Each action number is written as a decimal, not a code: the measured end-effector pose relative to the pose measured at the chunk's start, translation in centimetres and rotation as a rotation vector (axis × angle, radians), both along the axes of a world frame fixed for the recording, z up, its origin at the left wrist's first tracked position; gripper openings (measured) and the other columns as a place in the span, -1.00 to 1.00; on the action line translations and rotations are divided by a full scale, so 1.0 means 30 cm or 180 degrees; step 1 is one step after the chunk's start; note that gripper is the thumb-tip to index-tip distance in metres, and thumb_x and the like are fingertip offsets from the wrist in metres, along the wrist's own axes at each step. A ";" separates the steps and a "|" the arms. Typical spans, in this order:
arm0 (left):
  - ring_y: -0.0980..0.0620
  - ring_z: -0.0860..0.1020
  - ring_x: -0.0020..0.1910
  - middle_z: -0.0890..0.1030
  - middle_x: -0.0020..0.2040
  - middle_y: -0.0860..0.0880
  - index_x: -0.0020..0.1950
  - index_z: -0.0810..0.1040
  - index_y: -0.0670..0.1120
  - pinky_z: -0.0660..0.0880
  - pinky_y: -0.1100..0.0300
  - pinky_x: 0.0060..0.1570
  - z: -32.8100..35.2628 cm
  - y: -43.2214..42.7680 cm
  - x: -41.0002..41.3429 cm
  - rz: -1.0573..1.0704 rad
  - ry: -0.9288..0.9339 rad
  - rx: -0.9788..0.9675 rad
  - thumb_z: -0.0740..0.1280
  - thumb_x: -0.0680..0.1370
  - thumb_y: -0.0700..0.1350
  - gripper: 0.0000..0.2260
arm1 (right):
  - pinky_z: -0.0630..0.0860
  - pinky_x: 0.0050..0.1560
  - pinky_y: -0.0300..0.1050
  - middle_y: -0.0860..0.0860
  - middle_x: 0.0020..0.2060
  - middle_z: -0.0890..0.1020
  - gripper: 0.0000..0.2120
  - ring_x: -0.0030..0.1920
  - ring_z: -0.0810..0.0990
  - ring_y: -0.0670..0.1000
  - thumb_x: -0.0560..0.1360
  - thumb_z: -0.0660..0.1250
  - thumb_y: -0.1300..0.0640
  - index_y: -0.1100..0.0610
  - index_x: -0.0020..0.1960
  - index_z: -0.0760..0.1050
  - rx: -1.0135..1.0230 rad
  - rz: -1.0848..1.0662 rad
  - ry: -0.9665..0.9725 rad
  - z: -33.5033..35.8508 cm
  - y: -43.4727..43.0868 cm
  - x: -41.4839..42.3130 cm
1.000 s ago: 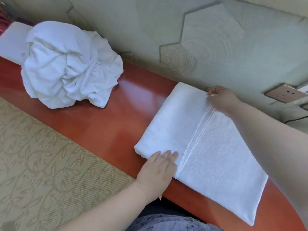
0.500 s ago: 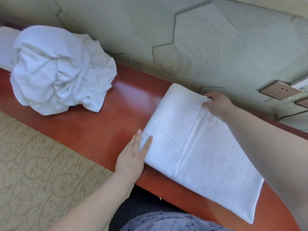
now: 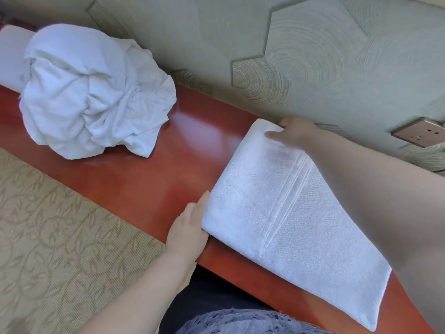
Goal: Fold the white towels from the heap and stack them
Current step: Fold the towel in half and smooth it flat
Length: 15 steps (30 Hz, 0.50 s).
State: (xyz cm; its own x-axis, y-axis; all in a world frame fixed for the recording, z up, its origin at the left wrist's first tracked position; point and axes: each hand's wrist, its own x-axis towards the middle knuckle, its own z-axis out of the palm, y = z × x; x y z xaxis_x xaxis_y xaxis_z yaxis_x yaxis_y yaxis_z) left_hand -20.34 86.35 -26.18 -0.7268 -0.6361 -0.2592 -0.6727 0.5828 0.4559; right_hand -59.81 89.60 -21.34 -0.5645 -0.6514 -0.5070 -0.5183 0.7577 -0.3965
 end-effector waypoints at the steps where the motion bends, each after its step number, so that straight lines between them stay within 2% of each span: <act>1: -0.03 0.56 -0.12 0.49 0.05 0.08 0.60 0.14 0.27 0.58 -0.04 -0.16 0.002 -0.011 -0.006 0.0065 -0.0109 0.0184 0.34 0.60 -0.10 -0.34 | 0.37 -0.17 -0.11 -0.04 -0.27 0.54 -0.56 -0.11 0.56 0.08 0.54 0.34 -0.32 0.08 -0.02 0.51 0.0064 0.0112 -0.0060 0.010 -0.037 0.002; 2: -0.03 0.55 -0.16 0.48 -0.01 0.08 0.58 0.19 0.28 0.57 -0.05 -0.19 0.004 -0.015 -0.009 0.0027 -0.0137 0.0180 0.35 0.58 -0.10 -0.36 | 0.35 -0.20 -0.11 -0.04 -0.26 0.53 -0.55 -0.14 0.53 0.07 0.56 0.32 -0.32 0.09 0.00 0.51 0.0103 0.0186 -0.0121 0.019 -0.070 0.006; 4: -0.04 0.47 -0.32 0.44 -0.13 0.04 0.54 0.28 0.18 0.50 0.02 -0.38 0.002 -0.014 -0.008 -0.0255 -0.0052 -0.0085 0.43 0.45 -0.27 -0.27 | 0.36 -0.24 -0.13 -0.02 -0.18 0.57 -0.62 -0.17 0.52 0.02 0.57 0.35 -0.26 0.06 0.08 0.53 0.0109 0.0221 -0.0263 0.018 -0.125 0.012; 6: 0.00 0.32 -0.42 0.36 -0.21 0.00 0.53 0.34 0.10 0.33 0.10 -0.47 -0.006 -0.016 0.001 -0.0598 0.0002 -0.0543 0.36 0.31 -0.41 -0.16 | 0.44 -0.21 -0.15 0.00 -0.02 0.63 -0.74 -0.09 0.59 0.01 0.53 0.46 -0.09 0.00 0.13 0.55 -0.0154 0.0019 -0.0437 -0.012 -0.154 0.008; 9: 0.01 0.25 -0.41 0.28 -0.24 -0.02 0.57 0.32 0.15 0.30 0.10 -0.42 -0.005 -0.022 0.017 -0.0895 -0.0055 -0.1059 0.29 0.26 -0.45 -0.07 | 0.57 0.01 -0.09 -0.02 0.10 0.65 -0.74 0.05 0.64 0.04 0.48 0.48 0.05 -0.06 0.14 0.54 -0.0647 -0.0393 -0.0520 -0.060 -0.162 0.019; 13: 0.00 0.22 -0.36 0.27 -0.23 -0.03 0.61 0.25 0.18 0.23 0.09 -0.34 -0.017 -0.039 0.036 -0.1023 -0.0073 -0.1297 0.20 0.32 -0.43 -0.09 | 0.50 -0.15 -0.18 -0.06 -0.04 0.64 -0.79 -0.05 0.64 0.01 0.51 0.48 0.06 -0.06 0.13 0.57 -0.0737 -0.0443 -0.0625 -0.095 -0.165 0.041; 15: 0.00 0.21 -0.34 0.28 -0.22 -0.03 0.63 0.20 0.19 0.21 0.09 -0.32 -0.016 -0.047 0.047 -0.1103 -0.0180 -0.1369 0.19 0.32 -0.41 -0.08 | 0.47 -0.08 -0.20 -0.09 0.00 0.62 -0.72 -0.05 0.62 -0.04 0.52 0.48 -0.01 -0.10 0.21 0.57 -0.0572 -0.0164 -0.0639 -0.079 -0.190 0.033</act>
State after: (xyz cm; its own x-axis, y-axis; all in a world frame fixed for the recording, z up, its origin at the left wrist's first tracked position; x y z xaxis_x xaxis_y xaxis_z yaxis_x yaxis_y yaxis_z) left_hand -18.95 84.94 -26.67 -0.9048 -0.4195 -0.0735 -0.4251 0.9000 0.0967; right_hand -58.81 83.90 -23.70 -0.4990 -0.7140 -0.4911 -0.3783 0.6893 -0.6178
